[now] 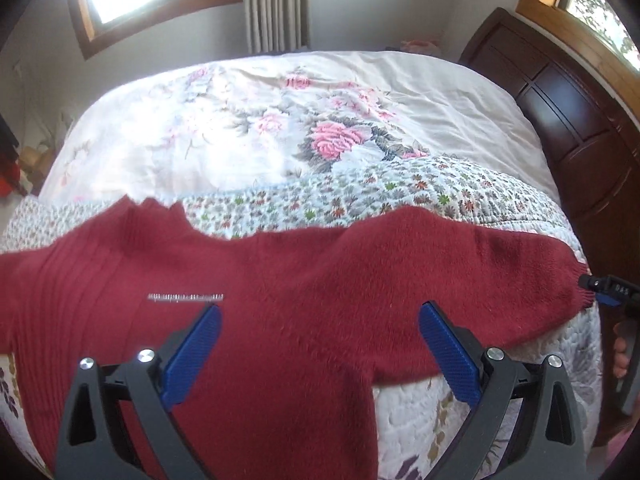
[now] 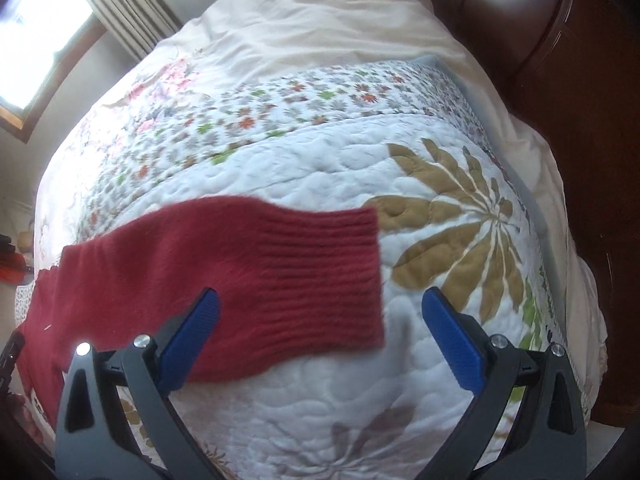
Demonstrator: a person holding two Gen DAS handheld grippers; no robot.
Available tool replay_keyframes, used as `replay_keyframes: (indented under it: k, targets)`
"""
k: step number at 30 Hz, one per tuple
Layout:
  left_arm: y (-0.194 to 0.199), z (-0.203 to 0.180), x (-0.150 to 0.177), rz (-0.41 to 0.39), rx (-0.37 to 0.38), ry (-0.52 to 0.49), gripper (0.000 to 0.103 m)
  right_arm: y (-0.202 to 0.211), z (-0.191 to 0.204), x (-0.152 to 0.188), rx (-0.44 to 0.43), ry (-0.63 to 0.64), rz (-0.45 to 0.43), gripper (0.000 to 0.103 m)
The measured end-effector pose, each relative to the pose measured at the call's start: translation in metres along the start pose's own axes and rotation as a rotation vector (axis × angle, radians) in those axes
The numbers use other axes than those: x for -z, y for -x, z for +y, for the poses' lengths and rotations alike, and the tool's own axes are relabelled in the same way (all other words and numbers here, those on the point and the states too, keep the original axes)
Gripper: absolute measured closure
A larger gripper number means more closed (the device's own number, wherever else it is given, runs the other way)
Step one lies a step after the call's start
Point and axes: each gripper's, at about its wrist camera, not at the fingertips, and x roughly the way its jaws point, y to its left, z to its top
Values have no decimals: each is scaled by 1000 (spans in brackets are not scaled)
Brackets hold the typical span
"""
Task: Fold small clothes
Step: 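Grasp the red sweater's sleeve cuff with the right tool, then carry the sleeve across the sweater body with the right tool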
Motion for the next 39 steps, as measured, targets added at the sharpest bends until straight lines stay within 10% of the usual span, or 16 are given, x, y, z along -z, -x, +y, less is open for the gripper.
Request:
replay_keyframes:
  k: [8, 15, 23, 39]
  targets:
    - [-12, 39, -12, 30, 1, 79, 4, -21, -24, -12, -50, -44, 21, 8]
    - [-13, 60, -15, 61, 41, 148, 4, -12, -8, -15, -95, -34, 9, 94]
    - [4, 102, -13, 27, 33, 173, 4, 43, 60, -1, -165, 87, -87, 95]
    - [29, 219, 18, 22, -27, 308, 4, 44, 368, 74, -464, 539, 33, 95]
